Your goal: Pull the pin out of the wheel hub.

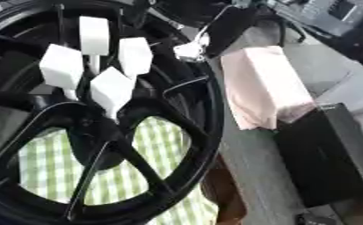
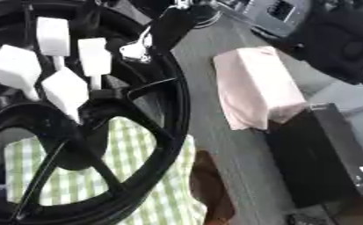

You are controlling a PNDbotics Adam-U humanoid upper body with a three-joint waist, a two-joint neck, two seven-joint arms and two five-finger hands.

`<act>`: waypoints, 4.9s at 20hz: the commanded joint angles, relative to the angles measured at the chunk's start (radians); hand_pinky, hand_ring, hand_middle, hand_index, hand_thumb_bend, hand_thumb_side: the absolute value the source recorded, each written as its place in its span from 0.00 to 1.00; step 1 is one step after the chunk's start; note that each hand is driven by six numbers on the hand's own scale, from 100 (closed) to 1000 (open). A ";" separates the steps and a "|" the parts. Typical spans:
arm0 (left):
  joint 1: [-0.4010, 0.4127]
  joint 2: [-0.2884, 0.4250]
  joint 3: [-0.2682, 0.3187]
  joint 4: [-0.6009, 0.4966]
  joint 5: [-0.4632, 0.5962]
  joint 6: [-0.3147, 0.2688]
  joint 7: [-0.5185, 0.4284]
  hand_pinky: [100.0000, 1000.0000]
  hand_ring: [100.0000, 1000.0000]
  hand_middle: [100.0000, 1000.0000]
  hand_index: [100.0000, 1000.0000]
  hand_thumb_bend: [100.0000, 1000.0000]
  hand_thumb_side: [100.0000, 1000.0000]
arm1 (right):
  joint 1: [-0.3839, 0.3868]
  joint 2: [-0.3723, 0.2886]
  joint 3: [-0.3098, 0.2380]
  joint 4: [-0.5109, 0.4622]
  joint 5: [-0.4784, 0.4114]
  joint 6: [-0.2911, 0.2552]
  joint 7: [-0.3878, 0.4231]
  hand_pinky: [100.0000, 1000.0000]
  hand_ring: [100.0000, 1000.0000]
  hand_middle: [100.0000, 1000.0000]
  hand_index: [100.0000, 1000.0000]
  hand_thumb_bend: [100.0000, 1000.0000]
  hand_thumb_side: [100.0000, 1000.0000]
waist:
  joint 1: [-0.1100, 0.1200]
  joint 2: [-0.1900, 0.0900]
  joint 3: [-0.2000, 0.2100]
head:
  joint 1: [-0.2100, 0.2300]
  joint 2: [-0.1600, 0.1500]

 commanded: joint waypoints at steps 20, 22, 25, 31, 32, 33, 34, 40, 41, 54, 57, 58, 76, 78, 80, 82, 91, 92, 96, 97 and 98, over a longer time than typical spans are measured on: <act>-0.012 0.007 0.003 -0.017 -0.002 0.005 0.007 0.86 0.71 0.60 0.72 0.37 0.61 | -0.012 0.009 0.007 -0.009 0.068 0.070 -0.001 0.95 1.00 0.82 0.94 0.00 0.56 | 0.001 0.004 0.007 | -0.010 -0.010; -0.013 0.006 0.003 -0.017 -0.003 0.005 0.007 0.86 0.71 0.60 0.72 0.37 0.61 | -0.009 0.010 0.007 -0.009 0.073 0.071 0.001 0.95 1.00 0.82 0.94 0.00 0.57 | 0.002 0.006 0.009 | -0.010 -0.010; -0.013 0.004 0.003 -0.017 -0.004 0.005 0.008 0.86 0.71 0.60 0.72 0.37 0.61 | -0.005 0.011 0.006 -0.009 0.081 0.073 0.002 0.95 1.00 0.82 0.94 0.00 0.58 | 0.001 0.010 0.010 | -0.010 -0.011; -0.014 0.000 0.002 -0.017 -0.007 0.006 0.007 0.86 0.71 0.60 0.71 0.36 0.61 | 0.002 0.014 0.008 -0.009 0.086 0.081 0.008 0.95 1.00 0.81 0.94 0.00 0.62 | 0.001 0.021 0.013 | -0.011 -0.011; -0.015 -0.001 0.001 -0.017 -0.007 0.006 0.007 0.86 0.71 0.60 0.71 0.36 0.62 | 0.003 0.015 0.007 -0.009 0.090 0.083 0.008 0.95 1.00 0.81 0.94 0.00 0.62 | 0.001 0.023 0.013 | -0.011 -0.011; -0.015 -0.001 0.001 -0.017 -0.008 0.006 0.007 0.86 0.71 0.60 0.71 0.36 0.62 | 0.005 0.015 0.007 -0.009 0.092 0.086 0.008 0.95 1.00 0.81 0.94 0.00 0.62 | 0.000 0.025 0.014 | -0.012 -0.010; -0.015 -0.002 0.001 -0.017 -0.008 0.006 0.008 0.86 0.71 0.60 0.71 0.36 0.62 | 0.006 0.016 0.007 -0.009 0.095 0.089 0.007 0.95 1.00 0.81 0.94 0.00 0.62 | 0.000 0.027 0.015 | -0.012 -0.009; -0.017 -0.005 -0.002 -0.017 -0.012 0.007 0.007 0.86 0.71 0.60 0.71 0.36 0.62 | 0.006 0.021 0.009 -0.009 0.103 0.103 0.004 0.95 1.00 0.80 0.93 0.00 0.64 | -0.003 0.038 0.019 | -0.015 -0.011; -0.017 -0.005 -0.002 -0.017 -0.013 0.007 0.007 0.87 0.71 0.60 0.71 0.36 0.62 | 0.006 0.022 0.010 -0.009 0.103 0.104 0.005 0.95 1.00 0.80 0.93 0.00 0.64 | -0.004 0.040 0.020 | -0.015 -0.010; -0.020 -0.008 -0.004 -0.017 -0.017 0.007 0.007 0.87 0.71 0.60 0.71 0.35 0.62 | 0.011 0.028 0.014 -0.009 0.134 0.116 0.041 0.94 1.00 0.78 0.93 0.00 0.64 | -0.011 0.051 0.027 | -0.022 -0.008; -0.021 -0.009 -0.004 -0.017 -0.017 0.006 0.007 0.87 0.71 0.60 0.71 0.35 0.62 | 0.011 0.031 0.018 -0.009 0.145 0.123 0.048 0.94 1.00 0.77 0.92 0.00 0.64 | -0.012 0.052 0.029 | -0.027 -0.007; -0.021 -0.009 -0.004 -0.017 -0.017 0.006 0.007 0.87 0.71 0.60 0.71 0.35 0.62 | 0.010 0.032 0.018 -0.009 0.147 0.124 0.049 0.94 1.00 0.77 0.92 0.00 0.64 | -0.012 0.052 0.029 | -0.027 -0.007; -0.020 -0.009 0.003 -0.017 -0.007 0.004 0.011 0.87 0.71 0.60 0.71 0.35 0.61 | -0.002 0.037 0.005 -0.009 -0.011 0.188 -0.118 0.83 0.76 0.14 0.36 0.00 0.38 | 0.002 0.025 0.030 | -0.030 -0.014; -0.018 -0.008 0.005 -0.017 -0.005 0.004 0.011 0.87 0.71 0.60 0.71 0.35 0.61 | 0.003 0.031 -0.001 -0.009 -0.035 0.188 -0.131 0.83 0.75 0.13 0.35 0.00 0.38 | 0.006 0.017 0.028 | -0.030 -0.012; -0.013 -0.006 0.009 -0.017 -0.003 0.003 0.013 0.87 0.70 0.60 0.71 0.35 0.61 | 0.010 0.023 -0.012 -0.009 -0.062 0.185 -0.136 0.83 0.73 0.11 0.34 0.00 0.38 | 0.011 0.008 0.025 | -0.028 -0.009; -0.010 -0.005 0.012 -0.017 -0.001 0.003 0.014 0.87 0.70 0.60 0.71 0.35 0.61 | 0.019 0.016 -0.031 -0.009 -0.092 0.167 -0.122 0.82 0.71 0.09 0.33 0.00 0.34 | 0.016 -0.002 0.020 | -0.024 -0.007; 0.007 -0.008 0.030 -0.017 0.002 -0.004 0.024 0.87 0.70 0.60 0.71 0.35 0.60 | 0.154 -0.009 -0.211 -0.009 -0.220 0.059 -0.165 0.84 0.72 0.04 0.31 0.00 0.37 | 0.044 -0.018 -0.015 | 0.041 -0.020; 0.014 -0.010 0.036 -0.017 -0.001 -0.004 0.030 0.87 0.70 0.59 0.71 0.35 0.60 | 0.180 -0.001 -0.237 -0.009 -0.236 0.052 -0.181 0.84 0.72 0.02 0.30 0.00 0.27 | 0.047 -0.017 -0.025 | 0.058 -0.025; 0.027 -0.014 0.044 -0.017 -0.010 -0.007 0.044 0.87 0.70 0.59 0.71 0.35 0.60 | 0.285 0.019 -0.343 -0.009 -0.301 0.026 -0.246 0.84 0.73 0.02 0.30 0.00 0.28 | 0.052 -0.015 -0.038 | 0.085 -0.033; 0.025 -0.014 0.043 -0.017 -0.011 -0.007 0.044 0.87 0.70 0.59 0.71 0.35 0.60 | 0.310 0.015 -0.367 -0.009 -0.314 0.016 -0.261 0.84 0.73 0.02 0.30 0.00 0.28 | 0.051 -0.015 -0.035 | 0.082 -0.033; 0.025 -0.015 0.042 -0.017 -0.010 -0.006 0.044 0.87 0.70 0.59 0.71 0.35 0.60 | 0.334 0.012 -0.392 -0.007 -0.325 0.008 -0.272 0.86 0.73 0.00 0.29 0.00 0.36 | 0.052 -0.014 -0.033 | 0.090 -0.037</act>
